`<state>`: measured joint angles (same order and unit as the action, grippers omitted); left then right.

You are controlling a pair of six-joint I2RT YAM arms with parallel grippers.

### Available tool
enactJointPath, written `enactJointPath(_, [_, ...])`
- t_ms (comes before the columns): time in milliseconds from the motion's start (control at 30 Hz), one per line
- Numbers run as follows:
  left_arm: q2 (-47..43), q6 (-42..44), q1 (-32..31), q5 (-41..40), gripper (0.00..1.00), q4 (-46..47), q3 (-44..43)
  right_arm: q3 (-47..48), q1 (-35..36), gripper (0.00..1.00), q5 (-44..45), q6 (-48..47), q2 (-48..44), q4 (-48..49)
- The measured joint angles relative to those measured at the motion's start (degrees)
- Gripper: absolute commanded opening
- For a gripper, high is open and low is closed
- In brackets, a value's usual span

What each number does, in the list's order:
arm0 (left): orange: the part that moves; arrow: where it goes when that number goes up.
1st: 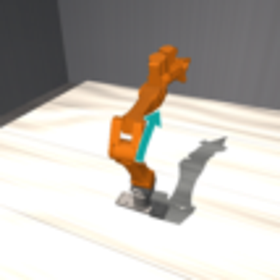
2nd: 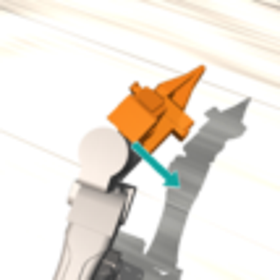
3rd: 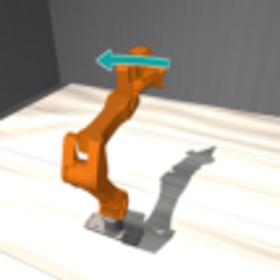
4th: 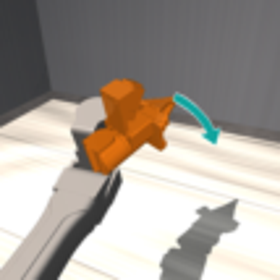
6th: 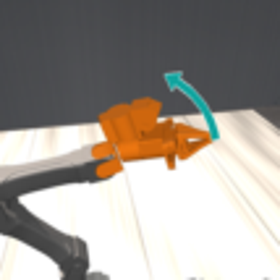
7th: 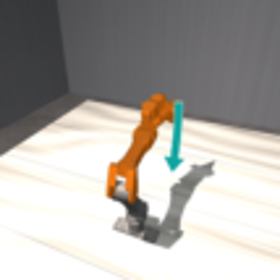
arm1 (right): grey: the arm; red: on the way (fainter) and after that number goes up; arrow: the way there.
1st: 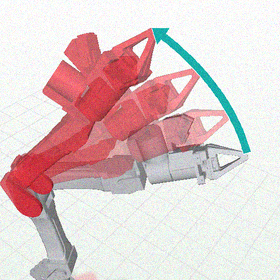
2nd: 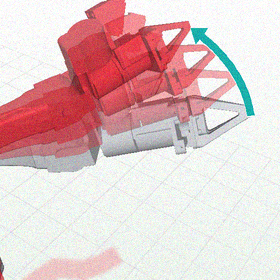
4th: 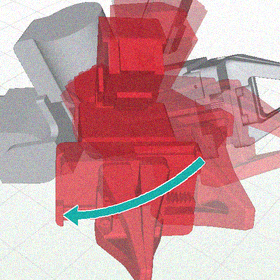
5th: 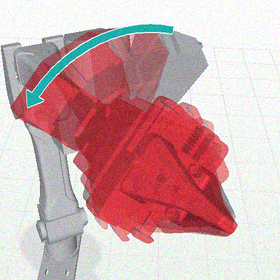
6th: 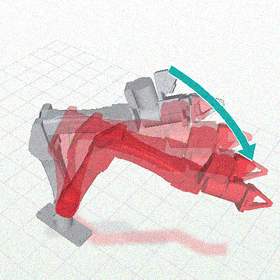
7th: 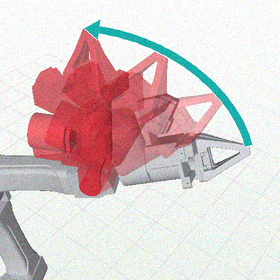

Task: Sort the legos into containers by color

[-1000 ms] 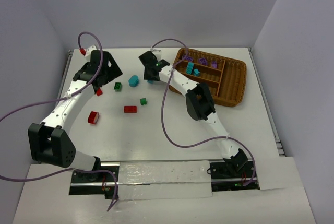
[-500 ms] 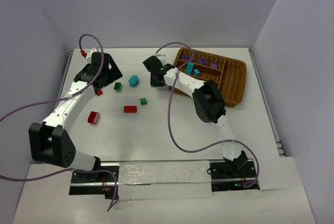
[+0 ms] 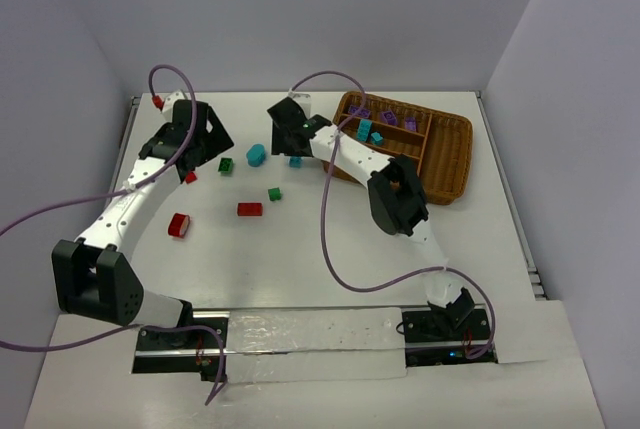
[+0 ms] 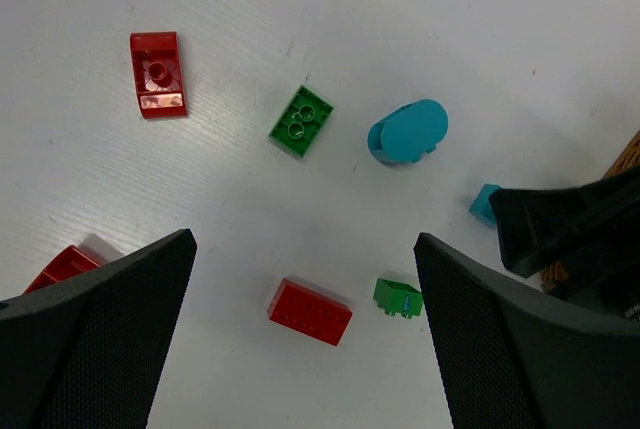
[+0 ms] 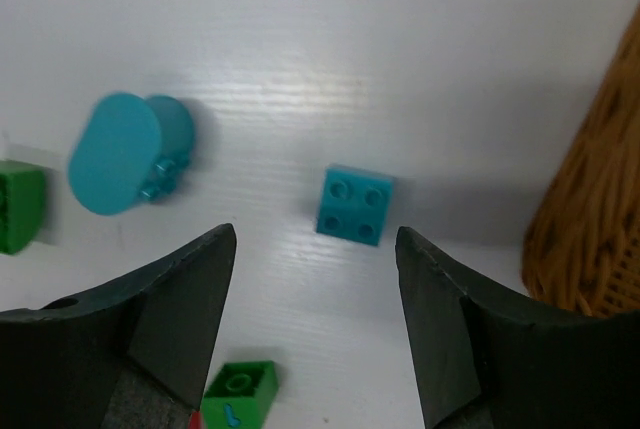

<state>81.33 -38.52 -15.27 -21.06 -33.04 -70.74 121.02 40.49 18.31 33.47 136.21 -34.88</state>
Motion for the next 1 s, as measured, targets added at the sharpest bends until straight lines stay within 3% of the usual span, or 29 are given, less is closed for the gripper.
enactJointPath(167, [-0.4, 0.1, 0.0, -0.1, 0.99, 0.0, 0.0, 6.8, 0.0, 0.72, -0.6, 0.5, 5.0, -1.0])
enactJointPath(667, [-0.4, 0.4, 0.1, -0.4, 0.99, 0.0, 0.0, 7.2, 0.0, 0.7, -0.7, 1.6, 7.7, -3.8])
enactJointPath(900, [-0.4, 0.6, 0.1, -0.4, 0.99, 0.0, 0.0, 9.2, 0.0, 0.77, -1.3, 0.3, 8.9, -4.7])
enactJointPath(1000, [-0.4, 0.7, 0.2, -0.4, 0.99, 0.0, 0.0, 11.0, 0.0, 0.75, -2.3, -0.7, 10.1, -5.1])
